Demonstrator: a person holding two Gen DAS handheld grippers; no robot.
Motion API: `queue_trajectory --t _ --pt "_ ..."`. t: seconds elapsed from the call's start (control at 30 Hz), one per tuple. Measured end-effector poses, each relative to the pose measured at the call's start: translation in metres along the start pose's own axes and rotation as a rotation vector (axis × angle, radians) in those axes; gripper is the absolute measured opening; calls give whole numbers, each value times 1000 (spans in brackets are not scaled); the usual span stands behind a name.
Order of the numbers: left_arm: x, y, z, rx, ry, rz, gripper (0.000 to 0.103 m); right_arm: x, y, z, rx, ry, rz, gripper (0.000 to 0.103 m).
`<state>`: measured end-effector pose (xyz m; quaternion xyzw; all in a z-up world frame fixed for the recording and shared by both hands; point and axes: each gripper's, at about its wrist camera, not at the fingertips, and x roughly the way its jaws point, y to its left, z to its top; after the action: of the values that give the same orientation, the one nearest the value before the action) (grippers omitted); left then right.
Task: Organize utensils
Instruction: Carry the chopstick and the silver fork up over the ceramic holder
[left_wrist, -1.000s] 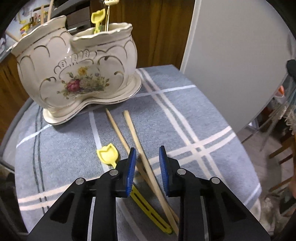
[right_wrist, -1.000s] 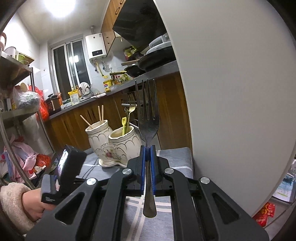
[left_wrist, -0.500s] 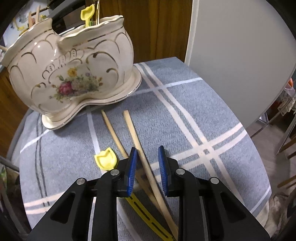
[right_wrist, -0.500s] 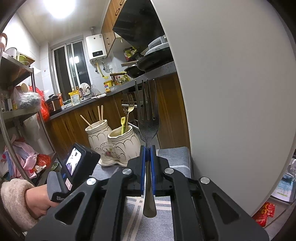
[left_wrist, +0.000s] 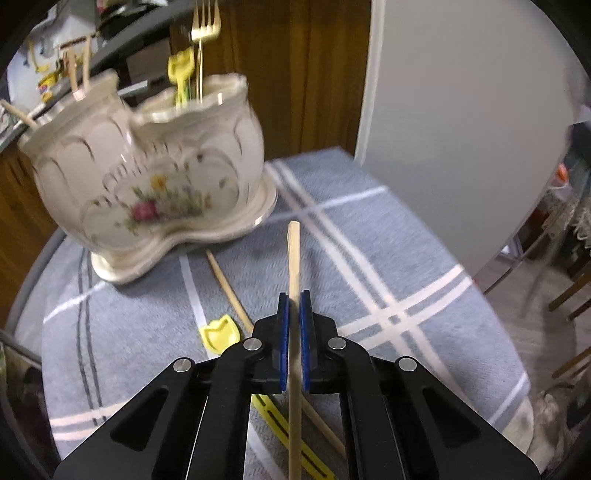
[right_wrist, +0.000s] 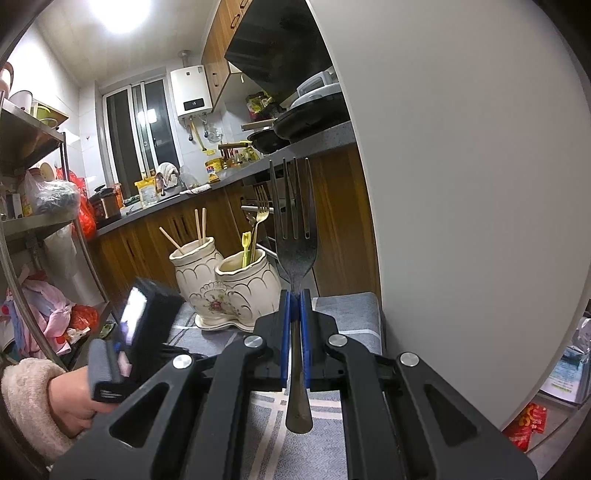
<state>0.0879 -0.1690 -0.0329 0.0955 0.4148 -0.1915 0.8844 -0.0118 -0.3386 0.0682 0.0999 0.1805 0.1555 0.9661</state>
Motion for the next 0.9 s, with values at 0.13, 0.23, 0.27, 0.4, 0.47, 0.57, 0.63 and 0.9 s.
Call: queue_trajectory --t 0.13,0.23,0.27,0.4,0.47,0.57,0.63,0.9 --pt "-24 10 2 -19 -75 -39 6 5 8 1 -11 3 3 5" --pt "-45 20 0 -37 -128 -75 6 9 13 3 -23 5 9 5" --pt "-54 24 -1 -42 -153 -86 6 10 13 3 -27 6 10 5" --pt "-83 41 -4 -62 -234 -103 6 21 23 9 -41 3 24 5" --pt "-94 49 -3 -81 -277 -107 6 28 30 11 -53 -12 31 5" --pt "-115 71 -2 -111 -354 -102 6 44 37 18 -59 -25 32 5" --pt "-124 84 6 -138 -403 -92 6 57 41 27 -48 -34 38 5" --pt "-146 137 58 -207 -598 -81 6 106 57 74 -12 -82 65 5"
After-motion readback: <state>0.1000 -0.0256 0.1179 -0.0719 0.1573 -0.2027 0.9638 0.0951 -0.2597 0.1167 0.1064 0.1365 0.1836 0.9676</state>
